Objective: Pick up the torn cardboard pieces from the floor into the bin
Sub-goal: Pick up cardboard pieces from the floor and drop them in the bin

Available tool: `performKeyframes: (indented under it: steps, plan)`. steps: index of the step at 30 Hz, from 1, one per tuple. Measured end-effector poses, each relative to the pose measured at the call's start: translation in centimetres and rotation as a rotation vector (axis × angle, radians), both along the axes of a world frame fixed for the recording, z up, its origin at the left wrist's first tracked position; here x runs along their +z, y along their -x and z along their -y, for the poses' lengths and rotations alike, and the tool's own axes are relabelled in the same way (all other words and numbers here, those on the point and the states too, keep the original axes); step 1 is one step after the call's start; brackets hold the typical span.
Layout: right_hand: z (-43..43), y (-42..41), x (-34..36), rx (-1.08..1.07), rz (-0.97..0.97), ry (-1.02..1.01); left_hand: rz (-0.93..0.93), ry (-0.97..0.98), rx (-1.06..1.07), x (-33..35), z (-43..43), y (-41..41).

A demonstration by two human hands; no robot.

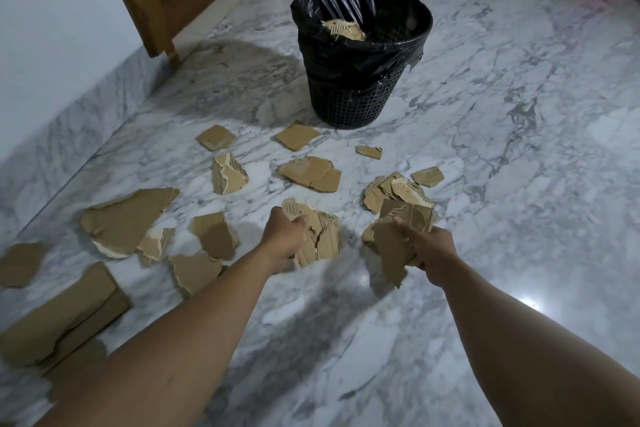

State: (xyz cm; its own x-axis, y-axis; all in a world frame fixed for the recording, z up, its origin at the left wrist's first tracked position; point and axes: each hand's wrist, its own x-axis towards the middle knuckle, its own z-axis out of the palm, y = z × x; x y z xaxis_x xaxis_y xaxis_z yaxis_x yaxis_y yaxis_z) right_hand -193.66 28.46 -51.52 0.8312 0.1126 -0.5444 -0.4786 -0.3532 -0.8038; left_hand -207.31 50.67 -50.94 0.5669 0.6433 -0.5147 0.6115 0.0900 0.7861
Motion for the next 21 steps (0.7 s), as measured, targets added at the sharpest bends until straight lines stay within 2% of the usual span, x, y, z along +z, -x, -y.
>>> performKeyframes:
  steps: [3, 5, 6, 8, 10, 11, 12, 15, 18, 21]
  plan:
    - [-0.2, -0.1, -0.3, 0.029, 0.015, 0.0, 0.052, 0.309, 0.25, -0.5, -1.2, -1.4]
    - [-0.5, 0.1, -0.4, 0.101, 0.06, 0.033, 0.031, 0.306, 0.266, -0.5, -1.9, -2.6]
    - [-0.6, 0.2, -0.4, 0.133, 0.082, 0.05, -0.015, 0.263, 0.239, -0.5, -2.0, -3.1]
    - [-1.3, 0.2, -0.5, 0.165, 0.107, 0.083, -0.184, 0.052, 0.098, -0.8, -2.1, -3.6]
    - [-1.9, -0.1, -1.1, 0.25, 0.18, 0.269, -0.352, -0.216, -0.084, -1.5, -2.0, -3.7]
    - [-2.2, -0.3, -1.4, 0.318, 0.227, 0.397, -0.397, -0.279, -0.152, -1.8, -1.9, -3.7]
    - [-2.5, -0.6, -1.6, 0.36, 0.26, 0.509, -0.432, -0.303, -0.195, -1.6, -1.6, -3.7]
    - [-3.3, -1.2, -2.1, 0.431, 0.206, 0.644, -0.521, -0.361, -0.289, -2.1, -1.2, -4.9]
    - [-3.7, -1.3, -2.5, 0.518, 0.163, 0.733, -0.58, -0.416, -0.364, -2.8, -0.8, -6.2]
    - [-4.0, -1.1, -3.0, 0.506, 0.153, 0.748, -0.575, -0.344, -0.367, -3.3, -1.0, -7.2]
